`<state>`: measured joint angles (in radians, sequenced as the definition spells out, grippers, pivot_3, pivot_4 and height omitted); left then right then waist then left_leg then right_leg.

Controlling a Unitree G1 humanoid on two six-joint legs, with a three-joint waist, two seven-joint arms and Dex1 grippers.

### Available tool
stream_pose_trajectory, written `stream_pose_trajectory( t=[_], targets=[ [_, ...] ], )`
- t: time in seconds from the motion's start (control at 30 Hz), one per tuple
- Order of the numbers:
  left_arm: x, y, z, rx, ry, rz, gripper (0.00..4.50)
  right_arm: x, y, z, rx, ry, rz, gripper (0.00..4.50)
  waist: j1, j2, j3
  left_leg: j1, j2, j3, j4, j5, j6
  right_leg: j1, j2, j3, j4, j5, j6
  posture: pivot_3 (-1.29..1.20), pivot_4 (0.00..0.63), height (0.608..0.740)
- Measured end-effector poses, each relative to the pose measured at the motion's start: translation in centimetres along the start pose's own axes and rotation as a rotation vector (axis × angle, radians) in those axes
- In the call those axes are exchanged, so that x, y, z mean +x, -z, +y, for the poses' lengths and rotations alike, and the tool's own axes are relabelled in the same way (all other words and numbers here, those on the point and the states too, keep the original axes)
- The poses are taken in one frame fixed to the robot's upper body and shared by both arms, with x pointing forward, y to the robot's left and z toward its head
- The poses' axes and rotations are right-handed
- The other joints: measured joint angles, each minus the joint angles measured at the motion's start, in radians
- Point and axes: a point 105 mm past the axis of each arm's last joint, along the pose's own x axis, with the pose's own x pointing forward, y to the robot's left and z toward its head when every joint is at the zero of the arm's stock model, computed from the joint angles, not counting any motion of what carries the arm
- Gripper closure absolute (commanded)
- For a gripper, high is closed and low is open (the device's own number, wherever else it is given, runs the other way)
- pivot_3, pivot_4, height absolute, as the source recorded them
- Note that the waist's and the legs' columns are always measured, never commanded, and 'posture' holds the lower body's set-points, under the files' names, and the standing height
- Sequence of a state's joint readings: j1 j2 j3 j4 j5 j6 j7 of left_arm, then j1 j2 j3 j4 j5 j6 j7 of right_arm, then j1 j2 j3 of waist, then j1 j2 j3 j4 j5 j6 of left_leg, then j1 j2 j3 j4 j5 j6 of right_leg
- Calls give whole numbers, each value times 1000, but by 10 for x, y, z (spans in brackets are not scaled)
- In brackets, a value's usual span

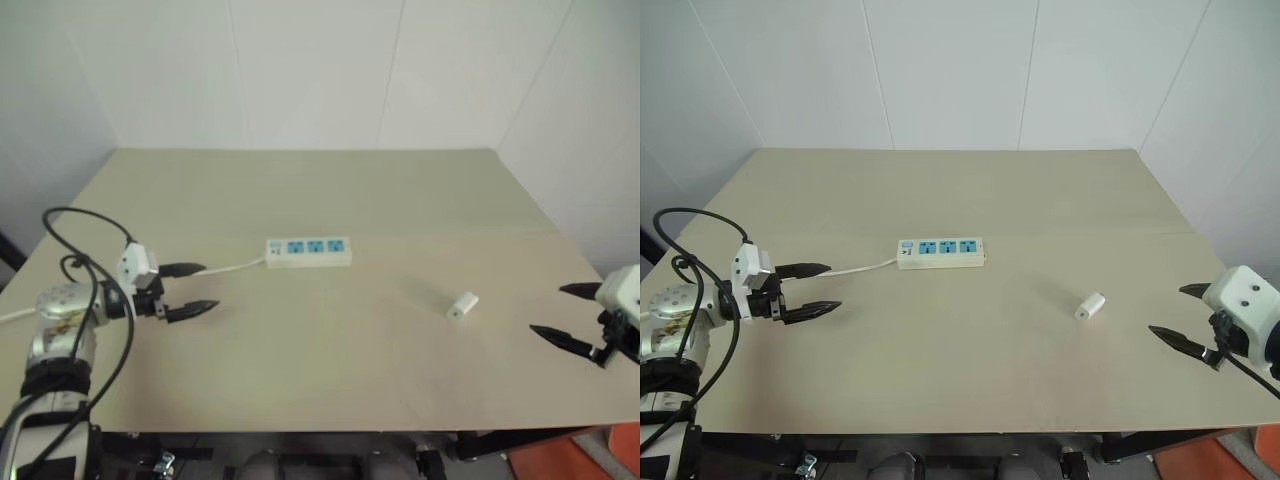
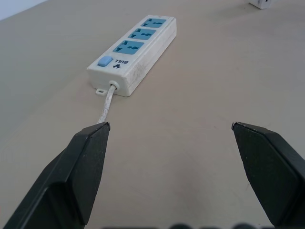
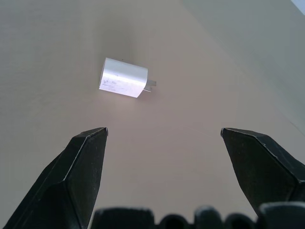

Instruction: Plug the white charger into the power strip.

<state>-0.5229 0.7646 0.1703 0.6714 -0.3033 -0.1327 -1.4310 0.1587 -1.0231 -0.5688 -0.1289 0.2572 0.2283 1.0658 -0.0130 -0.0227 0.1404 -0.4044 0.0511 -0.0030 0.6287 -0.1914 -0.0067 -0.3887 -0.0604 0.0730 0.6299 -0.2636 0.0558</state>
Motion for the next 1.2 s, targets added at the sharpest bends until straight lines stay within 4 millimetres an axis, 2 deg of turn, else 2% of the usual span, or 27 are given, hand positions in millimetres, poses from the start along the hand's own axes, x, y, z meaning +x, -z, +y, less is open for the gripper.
stream_pose_trajectory(
  t=[0.27, 0.43, 0.5, 0.63, 0.83, 0.97, 1.07, 1.2],
  targets=[
    [0, -1, 4, 34, -20, 12, 39, 0, 1, 1, 2, -3, 1, 0, 0, 0, 0, 0, 0, 0, 0, 0, 0, 0, 0, 0, 0, 0, 0, 0, 150, 740],
    [0, 2, 23, 117, -151, 38, 39, 2, 1, 2, 6, -8, 1, 0, 2, 0, 0, 0, 0, 0, 0, 0, 0, 0, 0, 0, 0, 0, 0, 0, 150, 740],
    [10, 0, 32, 87, -178, 1, 39, 4, 0, 3, 7, -8, -8, 0, 7, 0, 0, 0, -1, 0, 2, 0, 0, 1, 0, 0, 0, 0, 1, 0, 150, 740],
    [30, 4, 35, 36, -169, -8, 39, 10, -8, 10, -8, -36, -28, 0, 4, 0, 0, -1, -1, 0, 3, 0, 0, 1, 0, 0, 0, 1, 2, 0, 150, 740],
    [64, 7, 40, 1, -180, 52, 39, 28, -53, 28, -59, -77, -150, 0, -3, 0, 0, -2, -1, 0, 2, 0, 0, 0, 0, 0, 0, 1, 2, 0, 150, 740],
    [86, 13, 39, -3, -203, 108, 39, 37, -97, 49, -86, -116, -282, 0, -1, -1, 0, -2, -1, -1, 2, 0, 0, 0, 0, 0, 0, 0, 2, 0, 150, 740],
    [92, 19, 39, -17, -216, 158, 39, 43, -115, 65, -84, -145, -331, 0, 0, -2, 1, -2, -1, -1, 2, 0, 0, 0, 0, 0, 0, 1, 2, 0, 150, 740],
    [100, 23, 42, -31, -256, 204, 39, 51, -130, 83, -77, -177, -367, 0, 2, -2, 1, -3, -1, -1, 2, 0, 0, -1, 0, 0, 0, 1, 1, 0, 150, 740]
  ],
)
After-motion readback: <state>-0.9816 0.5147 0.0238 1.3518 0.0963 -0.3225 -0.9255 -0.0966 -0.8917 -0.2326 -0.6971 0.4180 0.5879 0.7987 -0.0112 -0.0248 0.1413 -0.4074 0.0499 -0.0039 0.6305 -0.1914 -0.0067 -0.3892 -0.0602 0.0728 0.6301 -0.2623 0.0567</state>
